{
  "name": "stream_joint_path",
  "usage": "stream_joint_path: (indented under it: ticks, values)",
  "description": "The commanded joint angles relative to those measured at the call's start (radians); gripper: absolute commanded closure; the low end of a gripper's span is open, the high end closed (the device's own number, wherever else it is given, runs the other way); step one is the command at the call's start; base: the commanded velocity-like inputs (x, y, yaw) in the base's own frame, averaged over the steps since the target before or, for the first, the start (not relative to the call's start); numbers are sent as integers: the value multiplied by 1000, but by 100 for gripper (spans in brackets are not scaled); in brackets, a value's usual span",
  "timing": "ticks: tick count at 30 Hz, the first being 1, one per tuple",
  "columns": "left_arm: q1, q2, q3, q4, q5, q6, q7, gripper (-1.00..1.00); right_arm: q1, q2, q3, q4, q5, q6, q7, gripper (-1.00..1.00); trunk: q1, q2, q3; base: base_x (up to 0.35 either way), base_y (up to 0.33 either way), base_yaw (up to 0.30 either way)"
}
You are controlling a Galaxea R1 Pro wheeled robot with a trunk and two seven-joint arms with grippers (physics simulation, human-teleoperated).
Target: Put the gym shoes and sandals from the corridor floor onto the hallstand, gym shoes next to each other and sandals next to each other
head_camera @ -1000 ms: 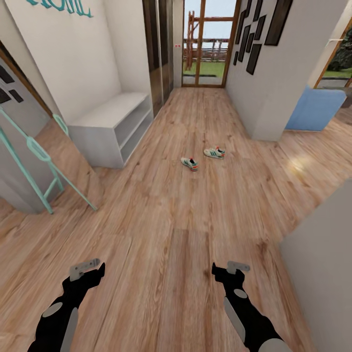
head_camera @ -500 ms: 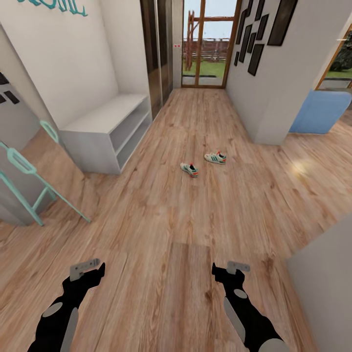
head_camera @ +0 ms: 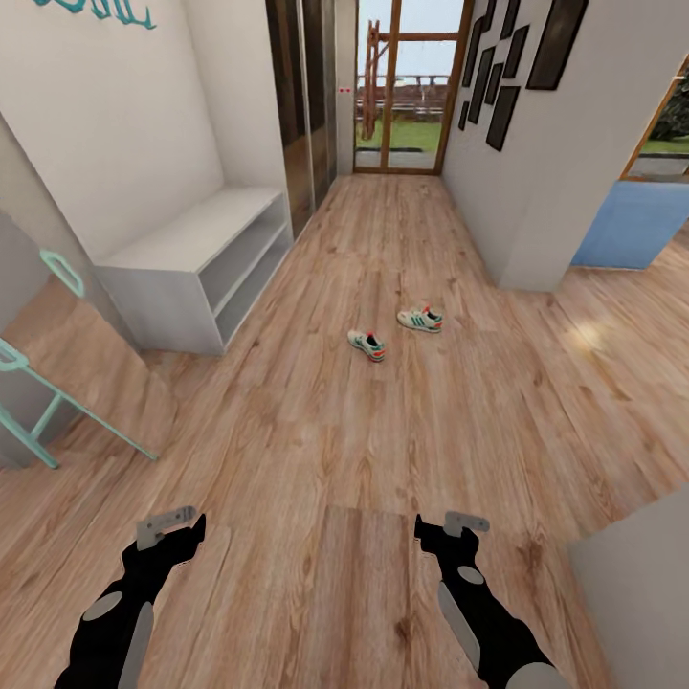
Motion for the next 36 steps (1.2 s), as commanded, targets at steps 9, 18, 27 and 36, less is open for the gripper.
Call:
stream_joint_path:
  ticks: [9,18,27,36]
  values:
    - [0,0,0,0,0,0,0,-100,0,0,0,0,0,0,0,-100,0,0,0,324,-142,0]
    - [0,0,0,0,0,0,0,-100,0,0,0,0,1,0,0,-100,0,0,0,324,-143,0]
    - [0,0,0,0,0,0,0,-100,0,0,0,0,0,0,0,-100,0,0,0,324,-143,0]
    - [0,0,0,0,0,0,0,-100,0,0,0,-1,0,0,0,-100,0,0,0,324,-143,0]
